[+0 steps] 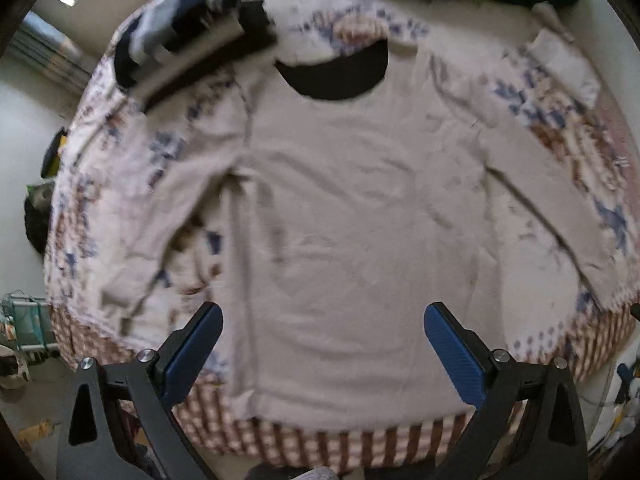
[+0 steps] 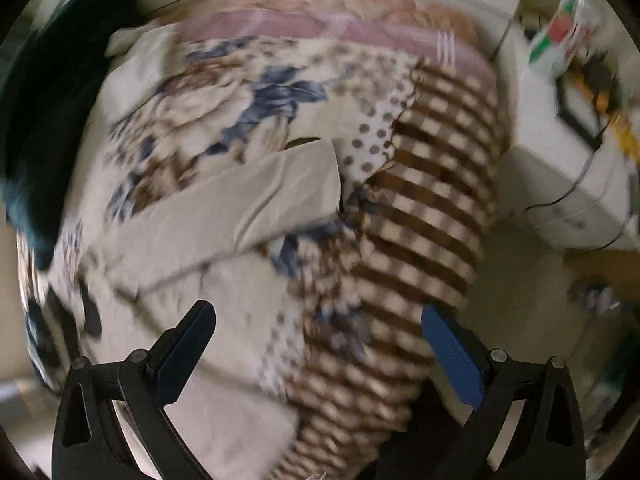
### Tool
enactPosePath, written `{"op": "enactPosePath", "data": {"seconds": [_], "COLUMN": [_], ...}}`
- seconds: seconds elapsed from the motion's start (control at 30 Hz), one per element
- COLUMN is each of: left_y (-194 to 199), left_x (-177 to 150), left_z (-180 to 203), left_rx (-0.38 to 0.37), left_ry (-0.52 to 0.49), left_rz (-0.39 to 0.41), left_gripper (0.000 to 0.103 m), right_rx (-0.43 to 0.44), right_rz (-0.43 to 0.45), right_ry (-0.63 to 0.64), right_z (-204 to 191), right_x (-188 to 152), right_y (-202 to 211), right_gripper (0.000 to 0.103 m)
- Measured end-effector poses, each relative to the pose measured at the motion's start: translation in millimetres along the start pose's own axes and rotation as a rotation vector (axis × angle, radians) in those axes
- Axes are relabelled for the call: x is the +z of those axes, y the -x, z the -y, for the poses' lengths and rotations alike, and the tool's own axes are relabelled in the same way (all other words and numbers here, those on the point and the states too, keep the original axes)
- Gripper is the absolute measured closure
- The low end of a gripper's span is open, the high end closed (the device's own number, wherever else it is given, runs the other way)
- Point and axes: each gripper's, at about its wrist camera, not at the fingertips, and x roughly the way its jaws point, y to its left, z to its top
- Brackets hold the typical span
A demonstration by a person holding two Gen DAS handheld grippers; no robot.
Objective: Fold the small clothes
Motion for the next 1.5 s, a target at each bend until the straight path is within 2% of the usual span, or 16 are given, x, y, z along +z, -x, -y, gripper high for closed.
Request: {"op": "enactPosePath", "data": {"seconds": [0.13,0.2,0.23,0.3,0.4,0.43,0.47,0.63,0.8,0.97,1.03,1.13,1.2,1.3,1.37,1.5], "left_y": [-52.4,-71.3,-83.7,-95.5,-106.1,-106.1,-104.7,-94.8,-94.2,-97.3,-96.3,-95.3,-92.9,-89.1,-89.2,-93.5], "left_x": [19.4,29.7,37.4,45.5,59.9,63.5,67.9,82.6,102.2,106.5,102.6,96.8,86.4,67.9,53.2,30.3], "left_z": [7.9,11.7,14.0,13.3,9.1,5.7,0.0,-33.6,-79.0,-154.1,-179.2,-225.8,-252.2,-280.5,-296.7,-320.6], "left_rx": [-0.004,0.002,-0.001,-0.004,-0.017,-0.022,-0.029,-0.038,-0.010,0.011,0.026,0.042,0.048,0.063,0.080,0.101], "left_ry": [0.038,0.046,0.051,0.056,0.058,0.059,0.064,0.101,0.161,0.301,0.348,0.421,0.460,0.497,0.509,0.521], "left_rz": [-0.055,-0.071,-0.076,-0.080,-0.073,-0.067,-0.056,-0.022,0.005,0.009,0.011,0.018,0.017,0.019,0.014,-0.002], "left_gripper": [0.000,0.000,0.000,0.000,0.000,0.000,0.000,0.000,0.000,0.000,0.000,0.000,0.000,0.000,0.000,0.000], "right_rx": [0.064,0.089,0.094,0.082,0.041,0.027,0.016,0.003,0.086,0.195,0.217,0.200,0.175,0.117,0.069,-0.035], "right_rz": [0.000,0.021,0.030,0.098,0.207,0.232,0.260,0.338,0.380,0.333,0.284,0.205,0.156,0.068,-0.001,-0.098], "right_ry": [-0.175,-0.252,-0.287,-0.335,-0.371,-0.361,-0.342,-0.146,0.160,0.510,0.671,0.919,1.072,1.276,1.376,1.580], "right_z": [9.9,11.7,11.1,8.7,-2.6,-8.4,-18.1,-91.7,-210.9,-345.1,-396.2,-442.8,-450.5,-432.3,-411.4,-351.8], "right_x": [18.1,22.6,25.0,28.4,32.3,33.9,36.1,39.4,15.0,-51.0,-95.7,-173.7,-226.6,-301.5,-343.0,-398.2], "right_y": [-57.1,-77.1,-87.0,-97.4,-97.3,-95.6,-92.5,-60.7,-10.6,5.8,-4.2,-31.4,-50.5,-80.2,-98.1,-126.1], "right_gripper": [0.001,0.012,0.021,0.032,0.066,0.089,0.095,0.096,0.096,0.096,0.096,0.097,0.097,0.097,0.097,0.097]}}
